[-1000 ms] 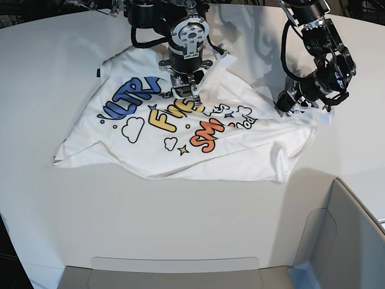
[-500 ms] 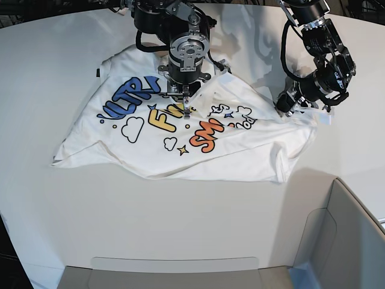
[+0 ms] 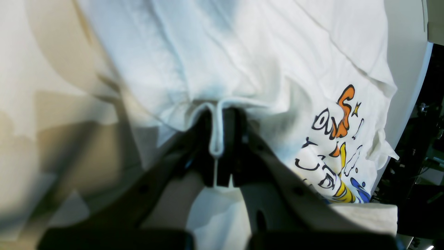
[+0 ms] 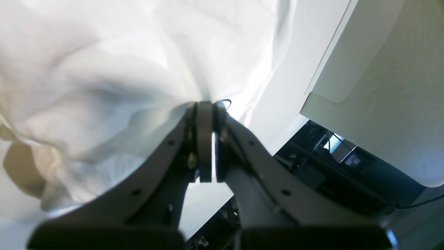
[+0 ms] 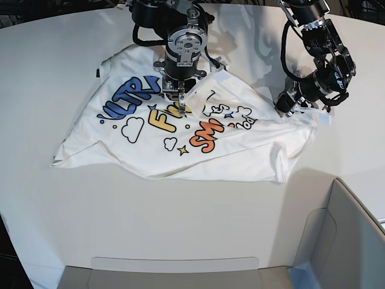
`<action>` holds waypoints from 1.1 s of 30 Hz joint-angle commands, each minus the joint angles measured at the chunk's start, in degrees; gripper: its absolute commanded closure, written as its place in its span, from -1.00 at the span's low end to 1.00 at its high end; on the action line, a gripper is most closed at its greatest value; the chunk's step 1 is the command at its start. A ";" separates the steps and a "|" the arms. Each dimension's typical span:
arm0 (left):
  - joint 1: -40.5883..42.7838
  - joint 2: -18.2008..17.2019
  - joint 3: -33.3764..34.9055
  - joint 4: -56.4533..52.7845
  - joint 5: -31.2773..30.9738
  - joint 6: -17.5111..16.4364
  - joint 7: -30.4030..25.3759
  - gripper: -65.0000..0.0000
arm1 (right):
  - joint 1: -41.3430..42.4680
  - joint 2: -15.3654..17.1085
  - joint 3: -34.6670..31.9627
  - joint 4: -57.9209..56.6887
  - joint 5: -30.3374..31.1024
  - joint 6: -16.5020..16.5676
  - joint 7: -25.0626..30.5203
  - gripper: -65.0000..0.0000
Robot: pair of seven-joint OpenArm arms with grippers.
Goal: Layout the t-shirt on the table in an organized manner, then fold the t-shirt properly
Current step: 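Press and pull the fabric near the print with the right gripper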
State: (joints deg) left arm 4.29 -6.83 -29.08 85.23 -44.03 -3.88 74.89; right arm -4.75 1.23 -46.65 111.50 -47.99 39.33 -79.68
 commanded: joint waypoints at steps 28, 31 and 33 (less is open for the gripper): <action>0.76 0.37 0.29 -0.88 5.92 1.55 2.51 1.00 | -1.00 -3.39 5.64 -7.64 21.39 0.67 -0.32 1.00; 0.76 0.37 0.29 -0.88 5.92 1.55 2.51 1.00 | 1.28 -3.92 12.41 -7.99 21.57 0.67 -0.32 1.00; 0.76 0.28 0.29 -0.88 5.92 1.55 2.51 1.00 | 2.60 -3.92 15.75 -8.78 21.57 0.67 -0.32 1.00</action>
State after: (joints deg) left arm 4.25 -6.70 -29.08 85.21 -43.99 -3.88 74.96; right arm -2.37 -2.15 -30.68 102.17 -26.48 39.35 -79.88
